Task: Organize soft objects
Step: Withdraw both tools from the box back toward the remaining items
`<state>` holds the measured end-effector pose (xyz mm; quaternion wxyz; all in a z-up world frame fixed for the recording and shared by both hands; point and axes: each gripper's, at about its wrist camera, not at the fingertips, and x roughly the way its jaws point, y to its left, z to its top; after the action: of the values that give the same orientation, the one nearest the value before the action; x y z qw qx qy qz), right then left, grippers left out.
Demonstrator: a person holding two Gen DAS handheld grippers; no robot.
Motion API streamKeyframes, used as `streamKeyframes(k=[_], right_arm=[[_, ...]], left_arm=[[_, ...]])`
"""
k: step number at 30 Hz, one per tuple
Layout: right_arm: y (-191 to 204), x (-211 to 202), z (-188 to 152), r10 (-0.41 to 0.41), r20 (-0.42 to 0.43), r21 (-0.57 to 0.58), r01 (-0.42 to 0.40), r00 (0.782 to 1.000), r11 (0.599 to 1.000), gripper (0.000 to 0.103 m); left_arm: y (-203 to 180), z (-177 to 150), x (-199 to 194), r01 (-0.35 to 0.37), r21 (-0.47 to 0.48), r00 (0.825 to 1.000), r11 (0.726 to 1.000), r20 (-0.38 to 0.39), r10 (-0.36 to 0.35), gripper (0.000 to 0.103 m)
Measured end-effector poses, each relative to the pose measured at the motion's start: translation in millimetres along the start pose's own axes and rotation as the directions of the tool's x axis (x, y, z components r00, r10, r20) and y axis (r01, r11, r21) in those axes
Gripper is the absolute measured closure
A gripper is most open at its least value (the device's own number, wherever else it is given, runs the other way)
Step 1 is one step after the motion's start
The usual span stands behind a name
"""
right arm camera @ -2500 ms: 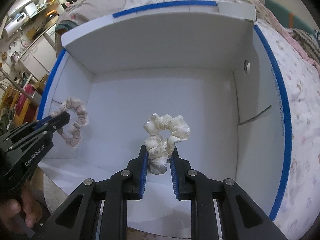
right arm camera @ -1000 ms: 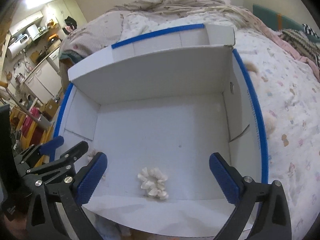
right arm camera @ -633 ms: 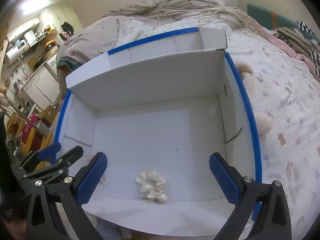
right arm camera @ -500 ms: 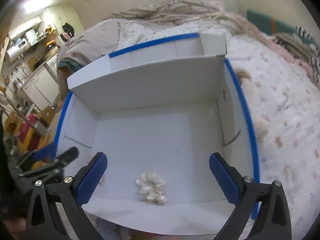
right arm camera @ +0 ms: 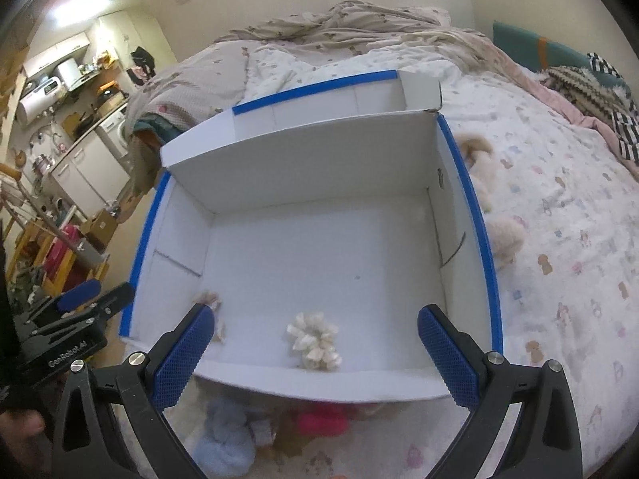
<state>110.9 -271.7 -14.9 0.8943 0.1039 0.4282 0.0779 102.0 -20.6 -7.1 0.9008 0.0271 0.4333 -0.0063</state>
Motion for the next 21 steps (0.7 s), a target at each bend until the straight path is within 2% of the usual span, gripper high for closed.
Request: streamKeyframes(k=[8, 17, 21], right_arm=[[-1, -18, -26, 0.01, -0.012, -0.013, -0.01, 1.0, 1.0, 0.0], [-15, -26, -50, -0.04, -0.04, 0.0, 0.04, 0.998, 0.999, 0.0], [-19, -22, -58, -0.045, -0.08, 0.023, 0.047, 0.996, 0.999, 0.0]], left_arm=[[13, -23, -15, -0.013, -0.013, 1.0, 1.0, -0.009, 0.013, 0.036], [23, -47, -19, -0.008, -0.061, 0.998, 0.998, -0.057, 0.005, 0.036], [20, -56, -16, -0.004, -0.061, 0.996, 0.998, -0.09, -0.001, 0.036]])
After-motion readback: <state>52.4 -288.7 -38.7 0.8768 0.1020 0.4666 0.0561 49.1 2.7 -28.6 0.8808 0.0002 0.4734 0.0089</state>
